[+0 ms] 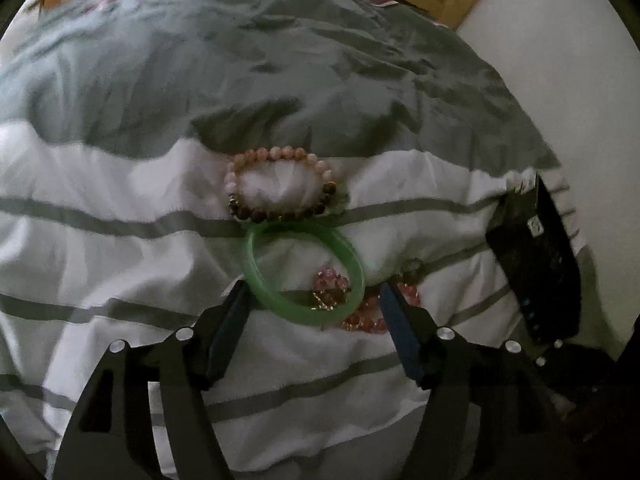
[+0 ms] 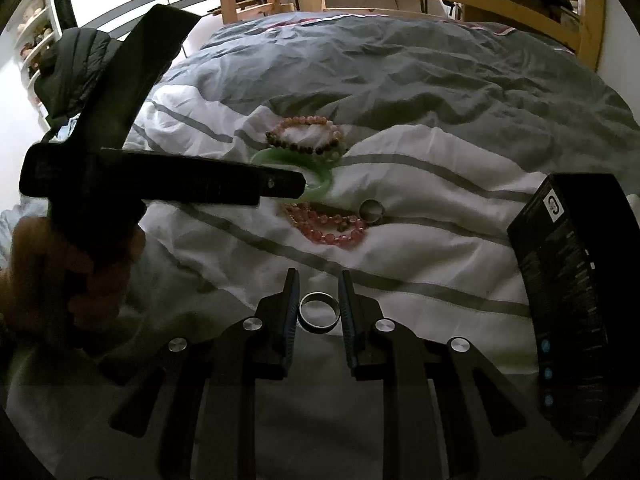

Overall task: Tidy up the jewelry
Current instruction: 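Grasp the green jade bangle with the left tool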

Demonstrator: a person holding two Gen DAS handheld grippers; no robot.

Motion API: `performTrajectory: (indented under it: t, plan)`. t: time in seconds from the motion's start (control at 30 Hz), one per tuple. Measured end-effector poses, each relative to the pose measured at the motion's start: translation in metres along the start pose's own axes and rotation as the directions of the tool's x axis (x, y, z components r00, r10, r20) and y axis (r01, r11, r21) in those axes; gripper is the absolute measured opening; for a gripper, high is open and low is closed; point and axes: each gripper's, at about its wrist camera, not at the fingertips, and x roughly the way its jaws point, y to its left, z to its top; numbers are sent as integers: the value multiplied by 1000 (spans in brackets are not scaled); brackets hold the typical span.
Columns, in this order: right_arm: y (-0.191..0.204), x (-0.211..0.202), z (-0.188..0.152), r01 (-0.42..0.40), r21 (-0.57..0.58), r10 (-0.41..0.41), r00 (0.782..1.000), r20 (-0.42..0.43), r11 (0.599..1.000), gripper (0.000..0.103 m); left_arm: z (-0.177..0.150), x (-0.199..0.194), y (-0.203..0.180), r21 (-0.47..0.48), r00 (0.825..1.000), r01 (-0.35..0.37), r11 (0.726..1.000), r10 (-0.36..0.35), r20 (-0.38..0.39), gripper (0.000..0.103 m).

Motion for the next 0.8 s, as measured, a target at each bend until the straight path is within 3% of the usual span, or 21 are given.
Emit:
performTrajectory:
  t: [0.1,0.17,0.2,0.3,0.53,0.8]
  plan:
    - [-3,4,1,-4,7,4,1000,-4,1000,20,0,10,6,-23,1000,5,1000,-5,-25,63]
    - [-3,6,1,-6,8,6,1000,-9,1000,20,0,15,7,-20,999,-12,1000,12,-35,49]
    - [-4,7,0,-8,8,8,1000,-10,1000,20,0,17,8,-22,999,-30,999,29,-39,33]
    - [-5,5,0,-9,13,9,1000,-6,1000,20,2,12,16,-62,999,-12,998,10,-32,19]
    - [-4,-2,0,-8,19,7,1000,18,1000,20,5,-4,7,-53,999,35,998,-34,5,11]
    - [-9,-12,2,-5,42,2,999,51,999,20,7,-26,-9,-5,998,41,999,-40,46,10]
